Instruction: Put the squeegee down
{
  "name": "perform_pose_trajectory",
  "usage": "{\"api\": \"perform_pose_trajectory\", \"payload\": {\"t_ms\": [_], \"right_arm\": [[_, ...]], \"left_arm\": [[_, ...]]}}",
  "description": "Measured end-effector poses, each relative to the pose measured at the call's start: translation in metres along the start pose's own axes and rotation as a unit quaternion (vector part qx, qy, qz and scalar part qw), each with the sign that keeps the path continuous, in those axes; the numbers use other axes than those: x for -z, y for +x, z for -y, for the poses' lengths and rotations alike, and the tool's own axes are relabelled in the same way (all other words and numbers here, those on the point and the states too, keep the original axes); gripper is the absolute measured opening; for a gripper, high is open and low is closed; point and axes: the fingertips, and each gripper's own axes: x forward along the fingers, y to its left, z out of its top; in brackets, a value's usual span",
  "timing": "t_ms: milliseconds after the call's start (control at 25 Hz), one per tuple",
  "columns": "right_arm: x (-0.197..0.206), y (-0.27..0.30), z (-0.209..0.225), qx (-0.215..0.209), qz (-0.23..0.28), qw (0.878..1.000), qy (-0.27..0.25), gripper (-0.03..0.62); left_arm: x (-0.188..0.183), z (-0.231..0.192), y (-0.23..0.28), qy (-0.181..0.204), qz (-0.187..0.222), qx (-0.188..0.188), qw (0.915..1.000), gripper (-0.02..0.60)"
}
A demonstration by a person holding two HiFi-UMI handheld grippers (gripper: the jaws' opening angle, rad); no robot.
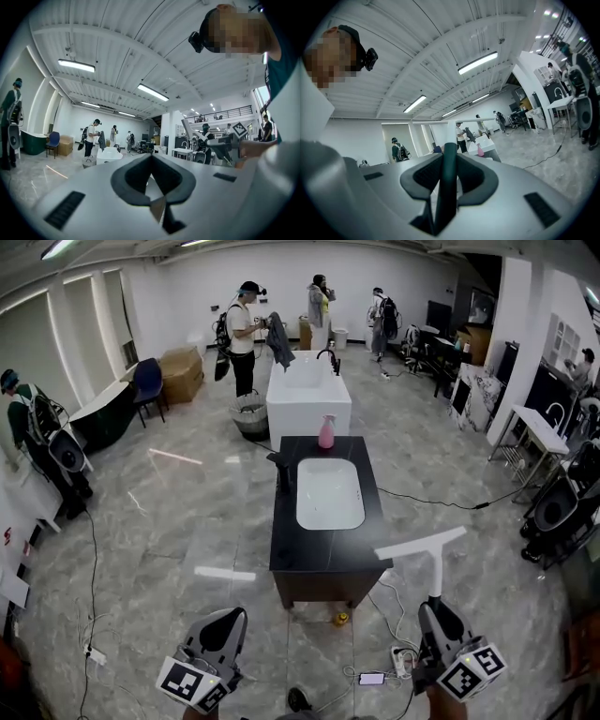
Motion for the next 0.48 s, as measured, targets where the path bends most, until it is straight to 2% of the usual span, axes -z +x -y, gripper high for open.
{"api": "perform_pose_trajectory", "payload": {"t_ms": [240, 480], "right_arm": [[-0.008, 0.030, -0.029, 0.003, -0.001, 1.000, -0.016, 0.095], [-0.010, 0.052, -0.036, 0.001, -0.013, 0.999, -0.029, 0.095]], "left_arm": [[0.003, -0.038, -0.002, -0.015, 0.004, 0.002, 0.9999, 0.005], [0.006, -0.051, -0.004, -0.031, 0.014, -0.002, 0.9994, 0.005]]}}
